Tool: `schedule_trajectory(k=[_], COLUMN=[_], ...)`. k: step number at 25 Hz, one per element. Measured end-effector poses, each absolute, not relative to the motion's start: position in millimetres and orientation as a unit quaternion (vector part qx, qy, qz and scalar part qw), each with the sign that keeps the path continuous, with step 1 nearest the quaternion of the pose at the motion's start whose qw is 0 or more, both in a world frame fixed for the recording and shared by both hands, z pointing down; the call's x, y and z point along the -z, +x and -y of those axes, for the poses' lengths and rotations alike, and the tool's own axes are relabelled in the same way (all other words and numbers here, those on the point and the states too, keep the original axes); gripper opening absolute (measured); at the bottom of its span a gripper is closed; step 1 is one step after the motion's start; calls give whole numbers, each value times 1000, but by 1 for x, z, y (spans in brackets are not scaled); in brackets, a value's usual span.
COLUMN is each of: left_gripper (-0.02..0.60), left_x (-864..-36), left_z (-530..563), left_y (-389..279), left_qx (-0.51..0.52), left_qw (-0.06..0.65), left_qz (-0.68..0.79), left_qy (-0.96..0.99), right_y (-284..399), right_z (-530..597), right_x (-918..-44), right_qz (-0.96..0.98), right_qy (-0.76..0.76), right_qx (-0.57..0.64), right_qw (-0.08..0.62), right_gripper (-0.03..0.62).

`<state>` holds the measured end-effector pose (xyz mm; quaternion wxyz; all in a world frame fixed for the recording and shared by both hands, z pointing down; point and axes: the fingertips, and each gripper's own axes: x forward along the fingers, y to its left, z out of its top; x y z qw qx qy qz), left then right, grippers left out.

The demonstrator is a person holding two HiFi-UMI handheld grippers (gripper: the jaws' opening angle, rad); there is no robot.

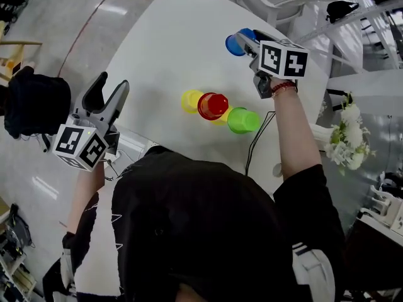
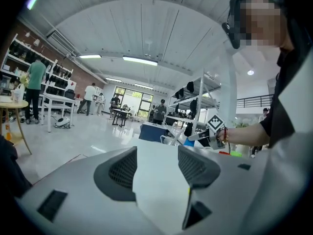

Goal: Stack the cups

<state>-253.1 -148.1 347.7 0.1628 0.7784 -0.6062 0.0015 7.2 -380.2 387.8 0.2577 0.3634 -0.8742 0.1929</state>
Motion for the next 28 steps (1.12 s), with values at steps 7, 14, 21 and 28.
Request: schedule_trajectory(k=[7,14,21,28], left_gripper=[270,270,270,270], left_x=[-338,-323,-322,-322], left_z=[174,193,200,202], left_y=[-228,-197,-181,-186], left_qx=[5,2,-2,-4], left_qw=[157,135,138,137], left_qz=[556,489,443,418], left_qy=[816,862,886,898], right_y=[35,62,78,74], right_z=[355,320,285,252], right_x=[-335,-297,-261,-245], right_qz=[869,857,846,837], right_qy=[408,449,482,501], right_qx=[-154,-147,-129,-106], right_qw=[233,206,187,193], right_gripper=[227,227,227,227])
